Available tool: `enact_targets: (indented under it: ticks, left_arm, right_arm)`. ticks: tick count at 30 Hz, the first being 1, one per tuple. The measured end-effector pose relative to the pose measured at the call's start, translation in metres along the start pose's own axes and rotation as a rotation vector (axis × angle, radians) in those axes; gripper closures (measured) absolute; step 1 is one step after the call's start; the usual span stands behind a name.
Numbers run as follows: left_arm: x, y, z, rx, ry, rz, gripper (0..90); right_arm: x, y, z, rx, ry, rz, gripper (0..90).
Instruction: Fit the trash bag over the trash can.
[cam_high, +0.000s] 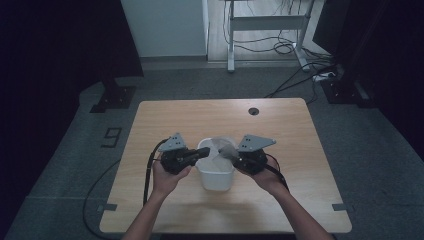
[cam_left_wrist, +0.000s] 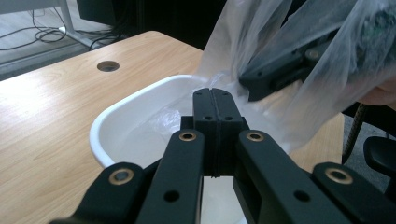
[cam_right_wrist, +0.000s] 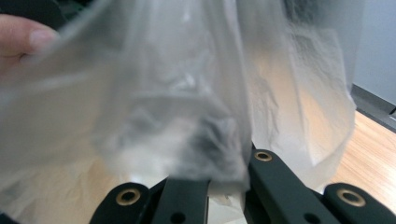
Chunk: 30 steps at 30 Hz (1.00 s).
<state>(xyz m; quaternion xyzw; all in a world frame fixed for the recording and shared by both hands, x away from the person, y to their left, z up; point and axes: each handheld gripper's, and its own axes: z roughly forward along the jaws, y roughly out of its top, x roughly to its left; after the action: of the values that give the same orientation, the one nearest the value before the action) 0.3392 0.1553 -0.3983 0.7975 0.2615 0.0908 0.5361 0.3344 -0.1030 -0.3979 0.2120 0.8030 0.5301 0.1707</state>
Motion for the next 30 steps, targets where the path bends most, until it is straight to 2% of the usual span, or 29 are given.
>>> enact_targets:
  ticks: [10,11,13,15,18,22,27,30]
  left_arm:
    - [-0.003,0.001,0.0,-0.009,-0.013,0.006,90.0]
    - [-0.003,0.001,0.0,-0.011,-0.012,0.006,90.0]
    - [-0.003,0.001,0.0,-0.012,-0.012,0.005,90.0]
    - [-0.003,0.001,0.001,-0.012,-0.009,0.003,90.0]
    - [-0.003,0.0,0.0,-0.018,-0.009,0.0,90.0]
    - [-0.003,0.0,0.0,-0.019,-0.006,-0.001,90.0]
    - [-0.005,0.0,0.001,-0.017,-0.011,-0.001,90.0]
    - [-0.005,0.0,0.002,-0.014,-0.012,0.002,90.0]
  right_arm:
    - [-0.015,-0.002,-0.014,-0.032,-0.052,0.04,88.7]
    - [-0.015,-0.002,-0.014,-0.032,-0.055,0.044,86.1]
    - [-0.014,-0.003,-0.014,-0.031,-0.062,0.054,69.7]
    - [-0.011,-0.004,-0.015,-0.025,-0.055,0.057,69.1]
    - [-0.004,-0.007,-0.022,-0.033,-0.031,0.067,63.4]
    - [0.003,-0.013,-0.028,-0.028,-0.008,0.09,62.9]
    - [0.007,-0.012,-0.026,-0.029,0.027,0.069,65.3]
    - [0.007,-0.011,-0.02,-0.026,0.017,0.056,61.9]
